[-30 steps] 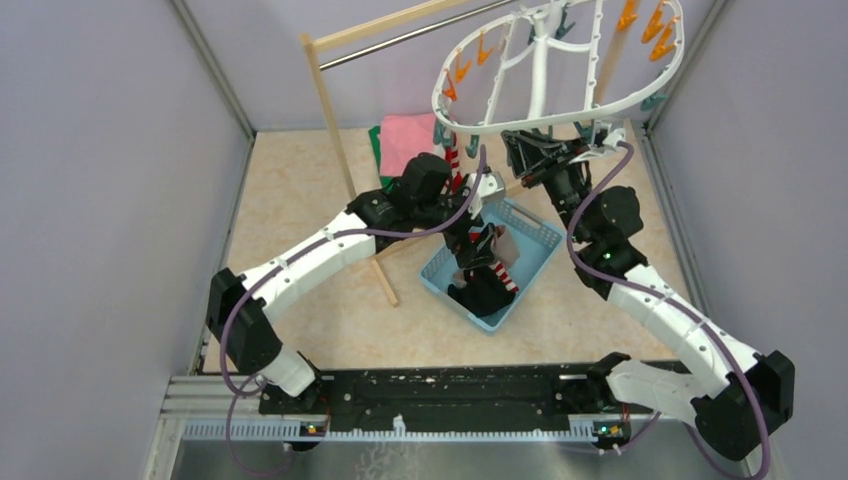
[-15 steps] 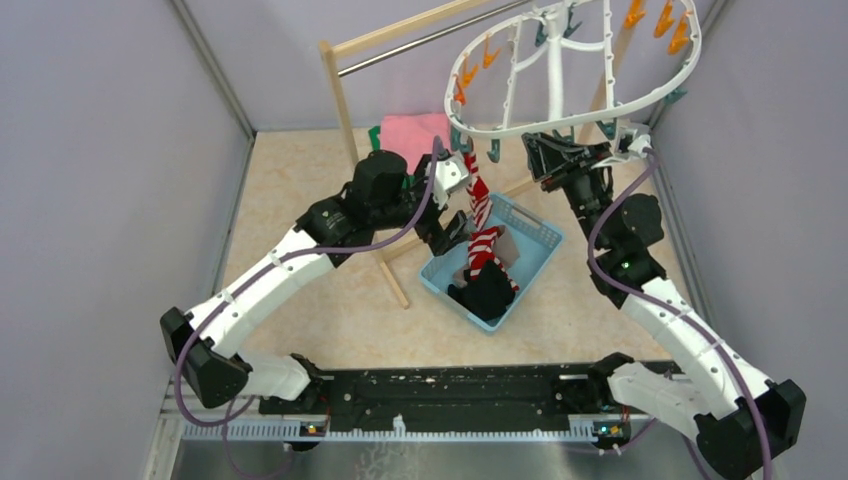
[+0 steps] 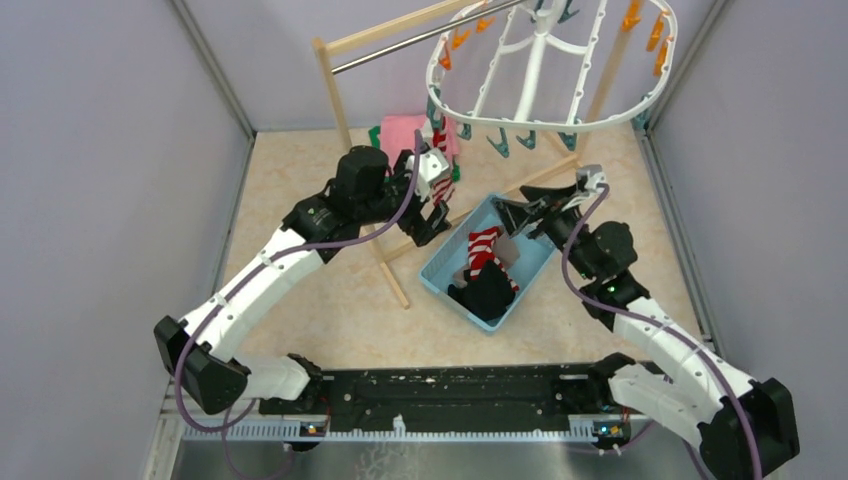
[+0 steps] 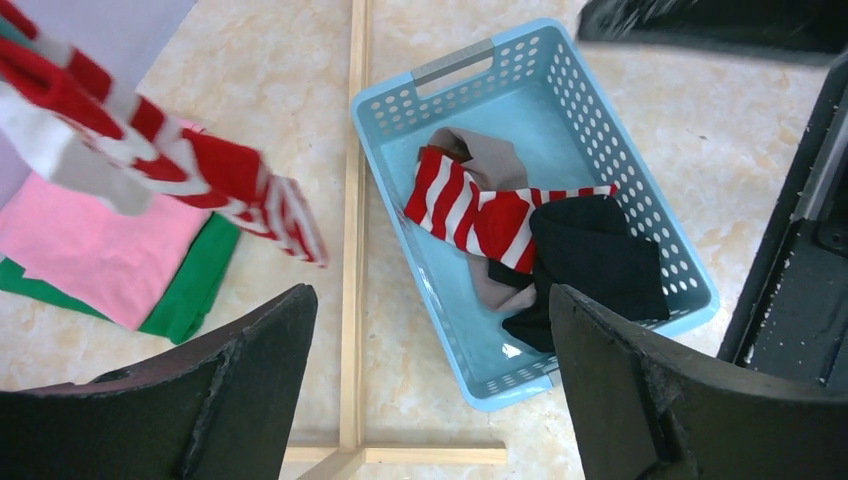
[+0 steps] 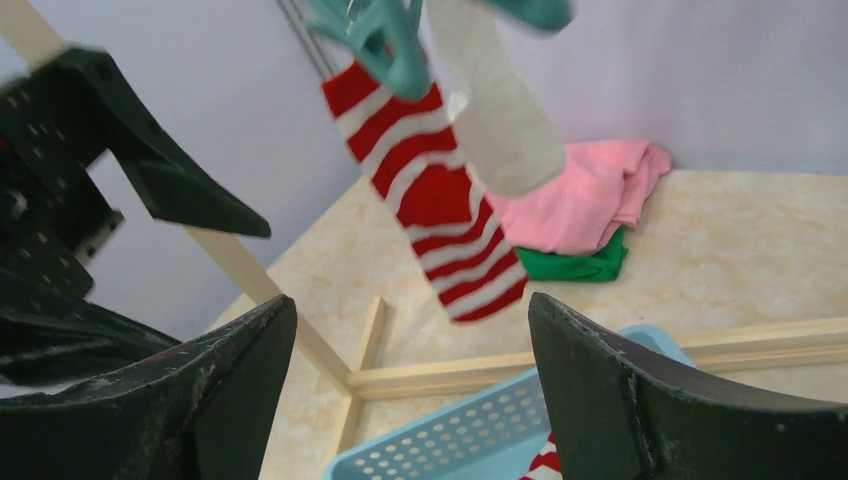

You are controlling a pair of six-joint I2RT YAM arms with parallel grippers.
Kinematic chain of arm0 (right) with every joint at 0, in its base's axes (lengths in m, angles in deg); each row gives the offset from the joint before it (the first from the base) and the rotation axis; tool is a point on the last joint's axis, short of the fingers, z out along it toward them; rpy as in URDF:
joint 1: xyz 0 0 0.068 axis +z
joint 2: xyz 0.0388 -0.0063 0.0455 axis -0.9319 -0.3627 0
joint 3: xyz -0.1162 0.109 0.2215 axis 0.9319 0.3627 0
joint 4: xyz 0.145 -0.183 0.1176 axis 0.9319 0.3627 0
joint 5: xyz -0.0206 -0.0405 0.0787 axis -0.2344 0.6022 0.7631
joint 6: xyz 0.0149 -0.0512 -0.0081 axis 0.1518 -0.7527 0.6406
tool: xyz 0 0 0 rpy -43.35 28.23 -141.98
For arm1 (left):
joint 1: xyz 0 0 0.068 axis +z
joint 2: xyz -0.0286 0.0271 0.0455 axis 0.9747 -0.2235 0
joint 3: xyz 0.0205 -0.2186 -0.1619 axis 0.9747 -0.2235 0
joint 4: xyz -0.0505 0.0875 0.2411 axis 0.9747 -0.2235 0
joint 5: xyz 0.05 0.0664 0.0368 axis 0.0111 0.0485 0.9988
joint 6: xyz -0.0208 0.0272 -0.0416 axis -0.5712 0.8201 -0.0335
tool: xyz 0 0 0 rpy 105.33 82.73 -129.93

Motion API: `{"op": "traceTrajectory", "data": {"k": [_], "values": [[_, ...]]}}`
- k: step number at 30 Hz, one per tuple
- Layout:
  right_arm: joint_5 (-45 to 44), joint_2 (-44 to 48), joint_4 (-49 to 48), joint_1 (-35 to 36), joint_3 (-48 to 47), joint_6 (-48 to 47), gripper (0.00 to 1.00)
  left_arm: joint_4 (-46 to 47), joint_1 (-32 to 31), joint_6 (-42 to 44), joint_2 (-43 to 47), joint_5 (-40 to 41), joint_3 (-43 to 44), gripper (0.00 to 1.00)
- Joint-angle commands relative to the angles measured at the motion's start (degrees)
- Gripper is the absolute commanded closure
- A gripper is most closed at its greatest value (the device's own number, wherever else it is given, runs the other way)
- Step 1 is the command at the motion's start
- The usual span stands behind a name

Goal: Remove the socks clipped to the hanger

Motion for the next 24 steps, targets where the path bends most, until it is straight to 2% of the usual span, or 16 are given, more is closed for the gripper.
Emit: {"op": "traceTrajectory", "data": {"k": [1,5,12,15,18,20,22,24], "values": [[2.1,-5.1,-8.3,4.9,0.3,-6.4,0.15,-1.9,0.3,1.6,3.3,-2.3,-0.3,0.10],[-3.7,-15.1,-15.4,10.9,-1.7,-11.3,0.16,-5.1,1.1,3.0,4.3,-2.2,0.1,0.20],[-21.2,-36.9,-36.3,16.4,-7.1,-19.2,0.16,-8.1,3.7,2.7,6.2,-3.3,1.8,0.29],[-26.3,-44.8,-40.8,16.8,-13.4,-22.9,0.17,-9.6,3.8,2.7,6.7,-3.3,2.7,0.32],[-28.4,-51.4,-40.9,17.6,-21.3,-25.2,0.20,-10.3,4.0,2.2,7.0,-3.2,3.4,0.33],[-32.2,-55.7,-40.3,18.3,-26.6,-28.7,0.25,-10.7,4.0,1.8,7.3,-3.1,3.7,0.33],[-33.8,-59.2,-40.7,18.5,-30.9,-30.0,0.34,-10.6,4.0,1.4,7.4,-3.0,3.9,0.34],[-32.3,-61.2,-40.8,18.5,-33.8,-29.8,0.56,-10.7,4.0,1.1,7.5,-2.8,4.3,0.34]]}}
